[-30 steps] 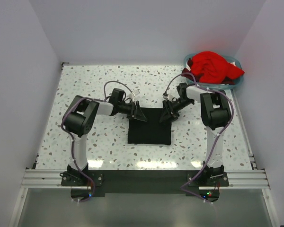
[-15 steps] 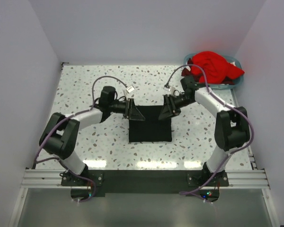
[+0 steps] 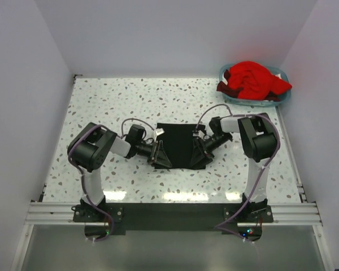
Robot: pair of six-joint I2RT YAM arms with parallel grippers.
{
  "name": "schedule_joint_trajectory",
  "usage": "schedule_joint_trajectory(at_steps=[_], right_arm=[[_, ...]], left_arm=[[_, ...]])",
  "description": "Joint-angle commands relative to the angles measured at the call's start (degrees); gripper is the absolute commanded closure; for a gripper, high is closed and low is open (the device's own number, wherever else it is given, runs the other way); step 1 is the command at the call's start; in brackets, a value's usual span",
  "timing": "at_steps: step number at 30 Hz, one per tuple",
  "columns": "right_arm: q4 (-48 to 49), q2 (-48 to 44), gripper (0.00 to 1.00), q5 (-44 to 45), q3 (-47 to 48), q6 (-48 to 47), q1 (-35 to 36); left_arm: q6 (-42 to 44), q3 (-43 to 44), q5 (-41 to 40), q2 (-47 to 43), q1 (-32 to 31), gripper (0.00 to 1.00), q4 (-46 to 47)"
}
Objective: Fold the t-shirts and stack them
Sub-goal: Fold the tshirt, then neatly place the folded tshirt to the corner
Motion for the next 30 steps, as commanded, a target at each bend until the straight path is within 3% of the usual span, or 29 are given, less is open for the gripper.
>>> schedule_joint_trajectory(at_steps=[1, 4, 7, 9, 11, 13, 14, 16, 18, 21, 30], right_arm=[[-5.5, 4.6, 0.52, 11.9, 3.1, -5.2, -6.1], [-11.9, -0.7, 0.56, 11.5, 5.7, -9.0, -6.5], [-14.2, -10.7, 0.51, 9.1, 8.6, -10.2, -6.4], [-12.7, -15.5, 0.48, 12.4, 10.7, -8.4, -6.4], [-7.9, -20.8, 0.39, 17.7, 13.1, -4.1, -5.7], [-3.3, -23.4, 0.36, 29.4, 14.8, -1.4, -2.0], [-2.3, -23.8, 0.31, 33.8, 15.3, -0.6, -0.1], [-0.3, -23.6, 0.12, 44.5, 16.9, -0.3, 6.0], [0.4, -21.9, 0.1, 49.0, 18.5, 0.0, 10.7], [2.1, -17.9, 0.05, 54.4, 20.2, 1.8, 15.6], [2.3, -0.4, 0.01, 59.6, 23.2, 2.8, 17.7]], left_arm=[[2.9, 3.0, -4.6, 3.5, 3.8, 0.47, -4.0], [5.2, 3.8, -0.3, -2.4, 4.4, 0.46, -7.1], [15.7, 6.7, 0.8, -13.2, 5.3, 0.44, -18.8], [21.3, 8.7, -2.4, -18.4, 6.9, 0.41, -24.5], [24.4, 10.5, -7.1, -24.7, 10.2, 0.33, -30.8], [26.4, 13.4, -13.4, -28.5, 12.6, 0.15, -37.1], [28.2, 16.0, -16.6, -29.5, 13.1, 0.1, -39.5], [29.3, 18.3, -27.1, -32.4, 13.9, 0.0, -43.5], [29.4, 21.8, -39.3, -33.9, 14.0, 0.0, -45.4], [32.1, 26.3, -48.6, -34.9, 14.8, 0.0, -48.8], [38.4, 26.8, -50.3, -40.0, 15.5, 0.0, -52.6]])
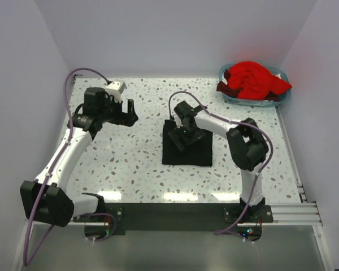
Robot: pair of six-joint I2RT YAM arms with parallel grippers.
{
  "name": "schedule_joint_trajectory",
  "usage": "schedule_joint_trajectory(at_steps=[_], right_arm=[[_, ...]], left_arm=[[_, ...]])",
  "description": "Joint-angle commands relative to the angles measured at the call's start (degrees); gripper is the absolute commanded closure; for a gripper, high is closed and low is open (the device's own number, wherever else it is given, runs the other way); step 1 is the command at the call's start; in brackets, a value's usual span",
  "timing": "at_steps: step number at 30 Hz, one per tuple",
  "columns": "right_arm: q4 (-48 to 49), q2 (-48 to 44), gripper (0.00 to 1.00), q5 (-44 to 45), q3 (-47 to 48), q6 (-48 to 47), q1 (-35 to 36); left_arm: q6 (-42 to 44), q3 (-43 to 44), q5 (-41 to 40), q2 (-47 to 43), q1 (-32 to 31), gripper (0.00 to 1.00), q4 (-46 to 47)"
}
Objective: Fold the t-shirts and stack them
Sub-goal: Neatly place the folded tshirt to the corner
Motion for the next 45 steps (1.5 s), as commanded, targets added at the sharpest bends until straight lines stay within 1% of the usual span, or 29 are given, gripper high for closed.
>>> schedule_joint_trajectory(at_steps=[1, 5, 6, 8, 9, 11, 12, 13, 14, 15, 16, 17, 18, 20, 21, 23, 25, 28, 29, 35, 39, 42, 43, 45], right_arm=[[-0.5, 4.2, 0.01, 4.4, 1.8, -0.8, -1.5], [-3.2, 4.0, 0.01, 2.0, -1.1, -6.4, -5.9], [-4.1, 2.9, 0.01, 1.7, -3.1, -9.4, -8.7], [-4.9, -0.3, 0.01, 1.4, -5.4, -13.2, -12.2], [-5.7, -1.3, 0.01, 1.4, -7.6, -17.9, -15.3], [-6.5, -4.0, 0.01, 1.4, -9.7, -22.9, -19.0], [-7.0, -4.7, 0.01, 1.5, -11.2, -27.4, -23.0], [-7.1, -5.8, 0.01, 1.4, -11.8, -29.9, -25.1], [-6.9, -6.1, 0.01, 1.5, -12.7, -32.4, -29.0], [-6.9, -5.9, 0.01, 1.5, -12.7, -37.0, -31.2], [-7.2, -5.7, 0.01, 1.4, -12.4, -39.5, -33.2], [-6.9, -5.3, 0.01, 1.5, -12.3, -41.8, -37.4], [-6.0, -4.8, 0.01, 1.5, -12.2, -46.3, -39.1], [-6.5, -2.8, 0.01, 1.4, -10.7, -50.3, -43.7], [-6.7, -2.2, 0.01, 1.4, -10.1, -53.8, -45.0], [-6.7, 0.0, 0.01, 1.4, -8.5, -57.8, -48.3], [-8.3, 1.0, 0.02, 1.4, -6.7, -59.8, -50.5], [-8.8, 2.9, 0.02, 1.4, -4.7, -61.2, -51.9], [-9.3, 3.2, 0.01, 0.1, -4.3, -61.3, -52.0], [-9.6, 3.7, 0.01, 0.0, -2.8, -58.4, -52.2], [-11.2, 0.4, 0.01, -1.8, -1.4, -58.4, -52.2], [-15.7, -2.7, 0.01, -3.7, 3.4, -57.6, -52.2], [-17.0, -3.8, 0.02, -5.9, 6.7, -57.1, -52.1], [-20.9, -5.9, 0.01, -7.9, 10.3, -55.4, -51.6]], left_arm=[[5.2, 0.9, -1.5, -3.1, 0.3, 0.0, -3.5], [9.4, 1.5, 0.4, -2.7, 0.4, 0.0, -5.2], [10.0, 1.7, 1.3, -2.2, 0.3, 0.0, -5.6], [11.6, 2.5, 2.0, -1.6, 0.4, 0.0, -5.8], [12.4, 2.7, 3.1, -1.1, 0.4, 0.0, -5.6], [13.5, 3.3, 3.7, -0.3, 0.4, 0.0, -5.1], [14.1, 3.4, 4.7, 0.4, 0.4, 0.0, -4.6], [14.5, 4.0, 5.2, 0.9, 0.4, 0.0, -4.4], [14.6, 4.2, 5.9, 1.9, 0.4, 0.0, -4.0], [14.8, 4.4, 6.7, 2.4, 0.4, 0.0, -4.0], [14.9, 5.1, 7.4, 3.0, 0.4, 0.0, -4.0], [15.0, 5.4, 8.6, 3.5, 0.4, 0.0, -4.1], [15.1, 5.6, 8.8, 4.5, 0.4, 0.0, -4.0], [15.1, 6.5, 9.8, 5.5, 0.4, 0.0, -3.6], [15.2, 6.9, 10.2, 6.5, 0.3, 0.0, -3.8], [15.4, 8.2, 10.9, 7.8, 0.4, 0.0, -4.3], [15.9, 9.2, 11.8, 8.6, 0.4, 0.0, -4.9], [16.2, 9.7, 12.4, 9.2, 0.4, 0.0, -5.0], [16.1, 9.8, 12.5, 9.6, 0.4, 0.0, -5.0], [15.5, 10.3, 13.1, 10.6, 0.4, 0.0, -4.9], [14.5, 10.8, 12.6, 10.7, 0.4, 0.0, -4.9], [14.2, 12.0, 11.4, 11.1, 0.4, 0.0, -5.3], [14.2, 12.4, 10.9, 11.1, 0.4, 0.0, -5.4], [13.9, 13.3, 10.0, 11.3, 0.4, 0.0, -5.3]])
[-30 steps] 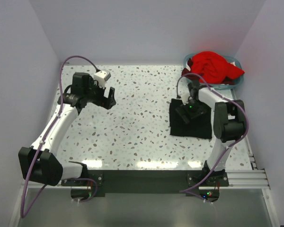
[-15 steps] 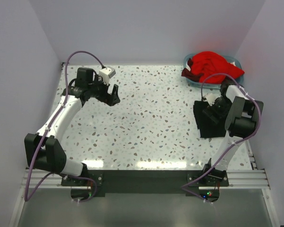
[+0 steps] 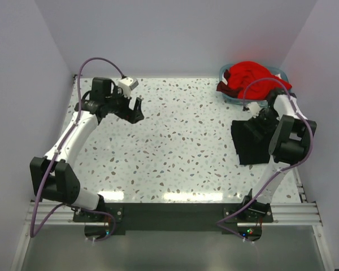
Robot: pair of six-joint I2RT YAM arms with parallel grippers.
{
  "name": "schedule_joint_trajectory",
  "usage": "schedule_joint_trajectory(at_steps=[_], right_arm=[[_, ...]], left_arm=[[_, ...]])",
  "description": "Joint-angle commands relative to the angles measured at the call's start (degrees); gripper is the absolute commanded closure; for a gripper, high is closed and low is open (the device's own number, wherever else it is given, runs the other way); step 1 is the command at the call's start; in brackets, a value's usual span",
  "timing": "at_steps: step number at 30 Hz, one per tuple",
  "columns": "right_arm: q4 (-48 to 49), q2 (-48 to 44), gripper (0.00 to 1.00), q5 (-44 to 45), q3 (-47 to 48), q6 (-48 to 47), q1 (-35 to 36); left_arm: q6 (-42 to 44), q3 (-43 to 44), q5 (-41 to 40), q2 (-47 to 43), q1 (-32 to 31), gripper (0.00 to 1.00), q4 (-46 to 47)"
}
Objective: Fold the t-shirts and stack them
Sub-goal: Neatly place the folded tshirt to the corner, then reset both grippers
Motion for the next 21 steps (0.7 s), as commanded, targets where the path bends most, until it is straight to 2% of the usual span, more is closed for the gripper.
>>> schedule_joint_trajectory(at_steps=[1, 4, 7, 8, 10, 11, 14, 16, 21], right_arm=[[-6.4, -7.0, 0.01, -7.0, 10.2, 2.2, 0.7], [-10.5, -9.9, 0.01, -10.5, 15.4, 6.2, 3.1], [-10.6, -14.1, 0.01, -13.5, 15.1, 13.3, 8.1], [-8.6, -15.3, 0.01, -14.2, 14.1, 18.5, 9.8], [-5.4, -19.2, 0.01, -15.1, 9.5, 24.4, 15.7], [-1.1, -20.4, 0.01, -16.0, 7.5, 30.1, 18.2], [10.3, -24.4, 0.01, -15.0, -2.1, 39.3, 27.7], [14.1, -23.8, 0.01, -14.5, -7.1, 41.7, 33.6], [20.1, -20.7, 0.01, -13.8, -14.1, 43.3, 39.4]], left_arm=[[-1.0, 3.7, -1.9, 0.3, 0.3, 0.0, 0.5], [-1.9, 5.1, -4.3, 0.7, 0.4, 0.0, -0.2], [-2.2, 5.8, -7.9, 0.9, 0.4, 0.0, -0.3], [-2.5, 5.8, -8.9, 0.9, 0.4, 0.0, -0.4], [-2.3, 5.2, -10.3, 0.5, 0.6, 0.0, -1.0], [-2.2, 4.5, -10.3, 0.1, 0.8, 0.0, -1.0], [-1.9, -1.2, -10.1, -2.5, 1.2, 0.0, 0.0], [-2.0, -6.7, -10.5, -4.9, 1.4, 0.0, 0.9], [-2.5, -17.2, -11.5, -8.7, 1.5, 0.0, 2.3]])
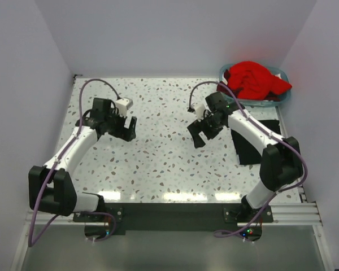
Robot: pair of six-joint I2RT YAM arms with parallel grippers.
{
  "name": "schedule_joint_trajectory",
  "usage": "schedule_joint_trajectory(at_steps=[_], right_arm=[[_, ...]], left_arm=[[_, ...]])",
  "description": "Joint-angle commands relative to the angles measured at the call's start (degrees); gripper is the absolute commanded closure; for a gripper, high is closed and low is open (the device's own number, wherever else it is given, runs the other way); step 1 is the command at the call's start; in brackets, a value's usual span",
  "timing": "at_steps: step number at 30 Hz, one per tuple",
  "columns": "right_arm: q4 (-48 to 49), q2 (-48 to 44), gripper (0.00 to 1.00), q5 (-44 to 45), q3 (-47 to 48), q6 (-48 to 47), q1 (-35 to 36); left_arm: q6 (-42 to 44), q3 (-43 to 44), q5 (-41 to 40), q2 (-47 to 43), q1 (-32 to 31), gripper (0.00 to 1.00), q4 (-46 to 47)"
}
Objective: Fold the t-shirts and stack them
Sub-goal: Reset both grippers
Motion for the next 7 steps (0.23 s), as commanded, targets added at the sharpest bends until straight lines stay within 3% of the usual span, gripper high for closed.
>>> schedule_joint_trajectory(at_steps=[1, 7], right_arm=[[8.2, 1.0, 0.01, 0.0, -4.8, 5.8, 2.8], [11.1, 1.6, 0.01, 0.9, -6.4, 5.3, 5.4]], left_arm=[[-0.9, -4.9, -1.6, -4.7, 0.4, 0.0, 1.8], [-1.0, -8.6, -4.8, -7.9, 0.5, 0.0, -0.7]])
